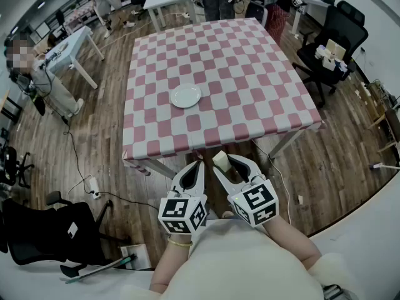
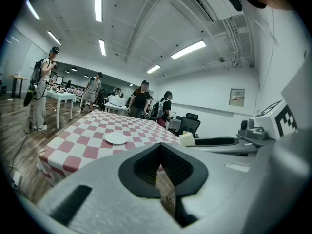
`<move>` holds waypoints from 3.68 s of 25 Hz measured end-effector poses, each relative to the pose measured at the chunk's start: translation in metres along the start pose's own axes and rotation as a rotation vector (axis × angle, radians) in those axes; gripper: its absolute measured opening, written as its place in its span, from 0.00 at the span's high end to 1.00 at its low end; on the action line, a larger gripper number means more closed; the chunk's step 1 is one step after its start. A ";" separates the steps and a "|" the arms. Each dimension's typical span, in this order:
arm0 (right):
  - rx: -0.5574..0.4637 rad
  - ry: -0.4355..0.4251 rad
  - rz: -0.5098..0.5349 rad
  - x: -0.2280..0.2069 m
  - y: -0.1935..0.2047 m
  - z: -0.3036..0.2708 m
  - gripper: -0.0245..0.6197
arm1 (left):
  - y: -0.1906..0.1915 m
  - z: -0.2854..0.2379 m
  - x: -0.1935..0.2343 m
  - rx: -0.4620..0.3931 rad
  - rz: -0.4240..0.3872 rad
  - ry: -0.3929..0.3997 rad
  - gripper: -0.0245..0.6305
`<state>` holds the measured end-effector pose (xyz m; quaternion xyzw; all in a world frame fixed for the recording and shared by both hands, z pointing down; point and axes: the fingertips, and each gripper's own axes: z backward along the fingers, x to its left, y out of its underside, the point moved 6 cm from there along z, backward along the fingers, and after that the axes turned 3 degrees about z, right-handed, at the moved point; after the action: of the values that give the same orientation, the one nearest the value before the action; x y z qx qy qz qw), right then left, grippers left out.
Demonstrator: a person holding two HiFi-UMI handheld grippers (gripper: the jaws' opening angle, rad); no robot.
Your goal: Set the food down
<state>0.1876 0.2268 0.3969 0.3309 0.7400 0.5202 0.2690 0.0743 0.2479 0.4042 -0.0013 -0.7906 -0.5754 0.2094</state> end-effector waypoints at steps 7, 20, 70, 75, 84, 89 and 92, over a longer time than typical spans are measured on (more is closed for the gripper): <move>0.002 0.009 -0.003 -0.002 0.000 -0.006 0.70 | -0.001 -0.001 0.008 -0.001 0.008 -0.009 0.96; 0.019 0.036 -0.006 -0.019 -0.007 -0.044 0.70 | -0.015 -0.029 0.039 0.012 0.008 -0.007 0.96; 0.077 0.036 -0.016 -0.114 -0.071 -0.259 0.70 | -0.106 -0.188 0.198 0.067 0.012 -0.013 0.96; 0.087 0.044 -0.019 -0.120 -0.075 -0.279 0.70 | -0.114 -0.202 0.214 0.076 0.007 -0.004 0.96; 0.107 0.063 -0.022 -0.132 -0.079 -0.316 0.70 | -0.124 -0.227 0.242 0.087 0.005 0.021 0.96; 0.123 0.073 -0.031 -0.136 -0.080 -0.335 0.70 | -0.128 -0.238 0.257 0.106 0.006 0.033 0.96; 0.133 0.079 -0.031 -0.139 -0.080 -0.345 0.70 | -0.128 -0.245 0.264 0.118 0.006 0.043 0.96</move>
<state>0.0032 -0.1035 0.4367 0.3157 0.7881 0.4782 0.2251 -0.1170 -0.0811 0.4366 0.0211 -0.8184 -0.5272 0.2276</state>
